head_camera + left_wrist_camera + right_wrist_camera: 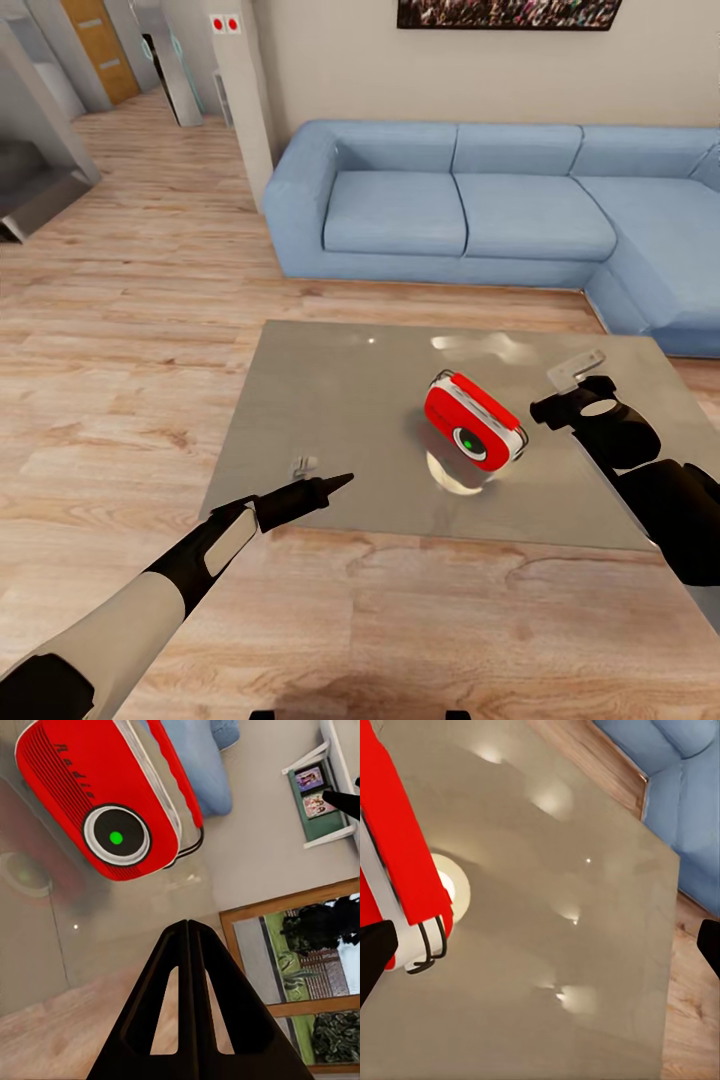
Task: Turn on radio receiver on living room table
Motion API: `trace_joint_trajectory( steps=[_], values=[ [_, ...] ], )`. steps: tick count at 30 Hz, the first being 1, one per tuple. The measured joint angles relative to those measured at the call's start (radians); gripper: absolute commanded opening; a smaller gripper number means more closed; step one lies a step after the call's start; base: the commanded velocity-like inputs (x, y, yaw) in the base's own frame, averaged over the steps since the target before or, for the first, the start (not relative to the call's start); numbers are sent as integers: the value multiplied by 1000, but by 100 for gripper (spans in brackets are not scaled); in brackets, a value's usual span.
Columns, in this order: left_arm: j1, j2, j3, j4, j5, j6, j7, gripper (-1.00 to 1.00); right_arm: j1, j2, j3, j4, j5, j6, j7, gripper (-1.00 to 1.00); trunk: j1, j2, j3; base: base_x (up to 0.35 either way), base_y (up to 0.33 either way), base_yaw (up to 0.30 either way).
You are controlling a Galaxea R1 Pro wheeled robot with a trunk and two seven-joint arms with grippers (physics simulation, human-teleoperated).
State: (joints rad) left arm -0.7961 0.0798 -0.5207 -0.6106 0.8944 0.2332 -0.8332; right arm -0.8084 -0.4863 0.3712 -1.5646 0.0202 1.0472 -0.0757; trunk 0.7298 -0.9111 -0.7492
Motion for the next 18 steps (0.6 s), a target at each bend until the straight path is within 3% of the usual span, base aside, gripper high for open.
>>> trace_joint_trajectory(
  steps=[8,13,18],
  values=[
    [0,0,0,1,0,1,18,-100,0,-1,0,14,-2,0,-1,100,0,0,13,0,0,63],
    [0,9,-2,7,-30,14,108,-100,6,-1,0,20,-3,0,-1,100,0,0,20,0,0,79],
    [0,19,-17,16,-45,46,126,-100,86,-2,0,20,-4,0,-17,100,0,0,28,0,0,84]
  ],
)
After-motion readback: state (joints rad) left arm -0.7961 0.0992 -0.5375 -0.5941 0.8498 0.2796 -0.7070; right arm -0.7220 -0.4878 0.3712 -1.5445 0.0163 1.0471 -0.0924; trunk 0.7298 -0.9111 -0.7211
